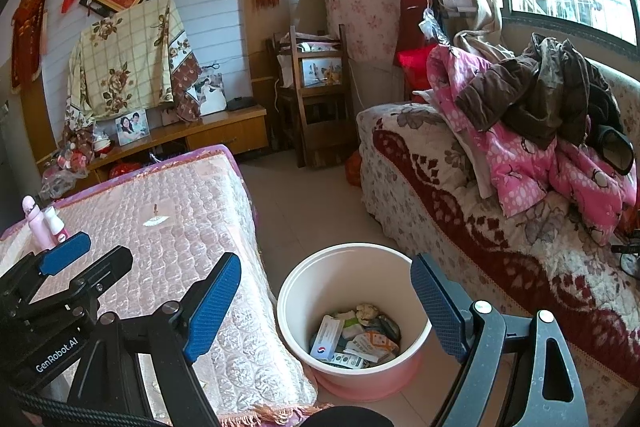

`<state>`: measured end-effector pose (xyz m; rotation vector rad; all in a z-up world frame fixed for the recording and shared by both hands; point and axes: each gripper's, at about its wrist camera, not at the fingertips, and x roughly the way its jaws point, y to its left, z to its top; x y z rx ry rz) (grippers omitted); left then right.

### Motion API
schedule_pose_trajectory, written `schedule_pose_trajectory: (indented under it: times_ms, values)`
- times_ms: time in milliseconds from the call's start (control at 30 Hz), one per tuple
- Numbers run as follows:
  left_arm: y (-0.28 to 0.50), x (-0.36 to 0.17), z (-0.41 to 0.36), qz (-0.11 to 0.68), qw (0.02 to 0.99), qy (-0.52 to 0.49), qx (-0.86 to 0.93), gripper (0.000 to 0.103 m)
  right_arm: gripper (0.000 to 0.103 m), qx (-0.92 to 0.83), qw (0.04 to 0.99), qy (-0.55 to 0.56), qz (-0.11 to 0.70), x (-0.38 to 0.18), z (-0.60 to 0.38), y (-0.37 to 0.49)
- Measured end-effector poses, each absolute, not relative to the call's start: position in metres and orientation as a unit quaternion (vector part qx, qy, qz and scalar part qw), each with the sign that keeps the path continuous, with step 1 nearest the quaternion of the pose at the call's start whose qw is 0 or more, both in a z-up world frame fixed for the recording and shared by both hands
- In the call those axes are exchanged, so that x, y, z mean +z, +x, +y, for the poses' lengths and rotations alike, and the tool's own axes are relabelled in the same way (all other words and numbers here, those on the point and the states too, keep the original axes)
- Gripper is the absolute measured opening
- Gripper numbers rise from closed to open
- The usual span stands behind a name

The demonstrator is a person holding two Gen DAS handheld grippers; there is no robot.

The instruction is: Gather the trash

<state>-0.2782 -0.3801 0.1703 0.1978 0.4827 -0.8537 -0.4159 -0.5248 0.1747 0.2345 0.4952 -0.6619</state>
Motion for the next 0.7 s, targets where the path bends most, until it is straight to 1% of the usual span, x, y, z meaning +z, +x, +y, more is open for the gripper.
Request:
schedule_pose_trajectory:
  times_ms: [700]
  values:
    - [-0.268, 0.157, -0.377, 0.242, 0.874, 0.102, -0.408, 0.068, 0.086, -0.319, 0.902, 0.114, 0.266, 0.162, -0.528, -0.406]
